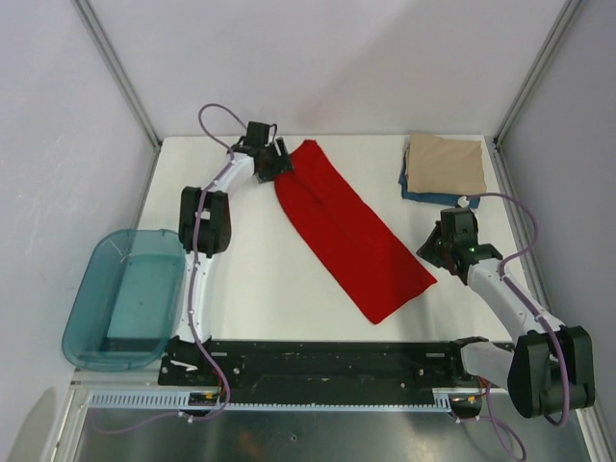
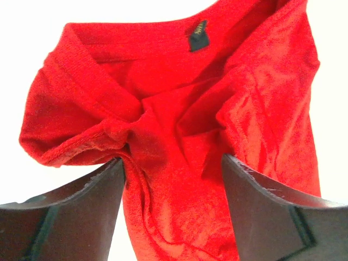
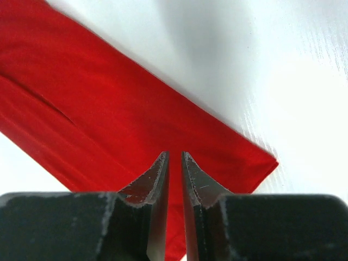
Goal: Fold and stack the t-shirts
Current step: Rotate the tshirt 90 degrees
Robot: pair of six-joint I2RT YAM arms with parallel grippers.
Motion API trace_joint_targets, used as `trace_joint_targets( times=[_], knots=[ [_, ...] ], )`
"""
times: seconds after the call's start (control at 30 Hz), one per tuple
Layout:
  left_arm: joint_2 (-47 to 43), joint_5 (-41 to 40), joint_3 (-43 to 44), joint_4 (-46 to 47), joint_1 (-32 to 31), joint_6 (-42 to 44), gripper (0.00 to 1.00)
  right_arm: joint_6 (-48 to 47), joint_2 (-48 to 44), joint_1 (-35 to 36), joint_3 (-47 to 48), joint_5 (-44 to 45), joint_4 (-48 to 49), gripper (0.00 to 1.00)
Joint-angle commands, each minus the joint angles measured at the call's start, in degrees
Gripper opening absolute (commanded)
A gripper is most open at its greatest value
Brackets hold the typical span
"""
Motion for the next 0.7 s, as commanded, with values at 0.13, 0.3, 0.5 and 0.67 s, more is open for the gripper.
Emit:
trace_joint_targets(
  times=[0.13, 0.3, 0.5, 0.67],
  knots=[
    [3.74, 13.68, 10.44, -1.73, 2.52, 7.79, 0.84, -4.34, 2.32, -0.09, 2.32, 0.14, -0.64, 0.19],
    [-3.75, 9.48, 5.33, -1.78, 3.10, 9.80, 0.85, -5.78, 5.53, -0.05, 2.33, 0.56, -1.60, 0.19],
    [-15.13, -2.95, -8.41, -2.46, 5.04, 6.57, 0.70, -5.40, 7.43, 0.13, 2.33, 2.35, -4.10, 0.19],
    [-21.83, -2.95, -18.24, -2.57, 3.83, 3.44, 0.60, -5.28, 6.02, 2.39, 2.24, 3.56, -4.82, 0.19]
  ],
)
